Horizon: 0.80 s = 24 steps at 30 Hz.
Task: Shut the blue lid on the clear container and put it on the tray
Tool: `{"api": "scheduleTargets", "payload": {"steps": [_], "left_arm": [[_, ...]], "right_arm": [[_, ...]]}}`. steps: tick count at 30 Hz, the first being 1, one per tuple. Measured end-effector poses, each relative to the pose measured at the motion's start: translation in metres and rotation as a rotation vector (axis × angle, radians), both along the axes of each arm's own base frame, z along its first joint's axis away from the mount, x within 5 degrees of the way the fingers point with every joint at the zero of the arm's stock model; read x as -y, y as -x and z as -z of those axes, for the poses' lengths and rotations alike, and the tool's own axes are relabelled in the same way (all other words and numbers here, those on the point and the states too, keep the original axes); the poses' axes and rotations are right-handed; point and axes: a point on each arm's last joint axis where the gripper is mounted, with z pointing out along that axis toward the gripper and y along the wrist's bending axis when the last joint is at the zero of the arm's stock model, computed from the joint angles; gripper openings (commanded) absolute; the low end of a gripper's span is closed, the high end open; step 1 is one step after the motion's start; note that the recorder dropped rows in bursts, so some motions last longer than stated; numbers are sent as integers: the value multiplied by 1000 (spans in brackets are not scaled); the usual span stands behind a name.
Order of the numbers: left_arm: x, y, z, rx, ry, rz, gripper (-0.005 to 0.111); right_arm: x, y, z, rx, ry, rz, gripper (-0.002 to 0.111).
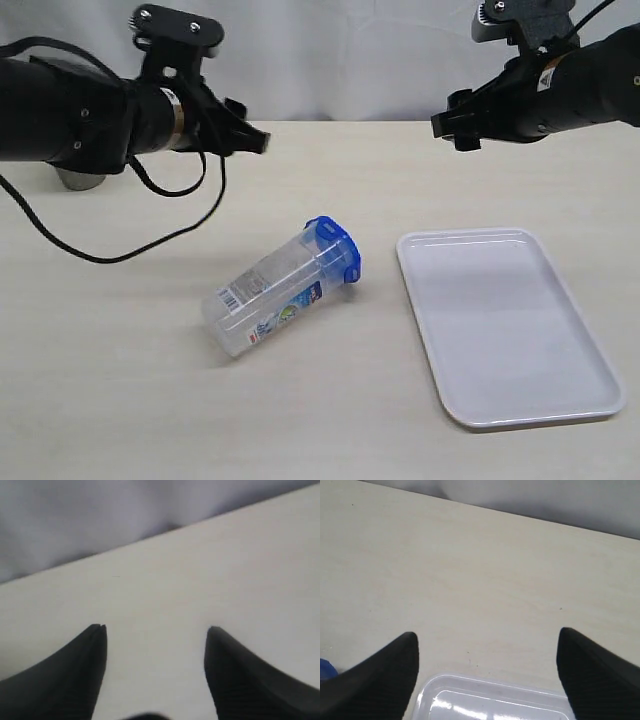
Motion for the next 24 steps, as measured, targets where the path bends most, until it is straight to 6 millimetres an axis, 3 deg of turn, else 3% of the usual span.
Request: {"api": "scheduleTargets", "payload": {"steps": [2,4,7,9,11,15,19,24], "left_arm": [[-15,-6,-9,10,-149,-134,59],[-45,-16,-33,-149,-329,-347,55],[-68,-15,-42,-461,-289,-334,45],[-42,0,-35,-722,-99,110,59],[-7,18,-29,-740,18,435,75],[24,35,-10,-637,-110,590,89],[52,48,14,-575,-237,681,89],[66,51,47,-635,-277,710,89]], "right_arm": [[0,0,0,-2,1,0,71],[0,0,-1,0,0,1,71],[0,-1,-3,7,-1,1,71],[0,-1,-3,1,1,2,71],[0,-1,-3,-5,3,3,71],[0,0,-2,-11,5,4,71],[0,0,-2,-11,5,4,71],[0,0,-2,-15,6,5,71]]}}
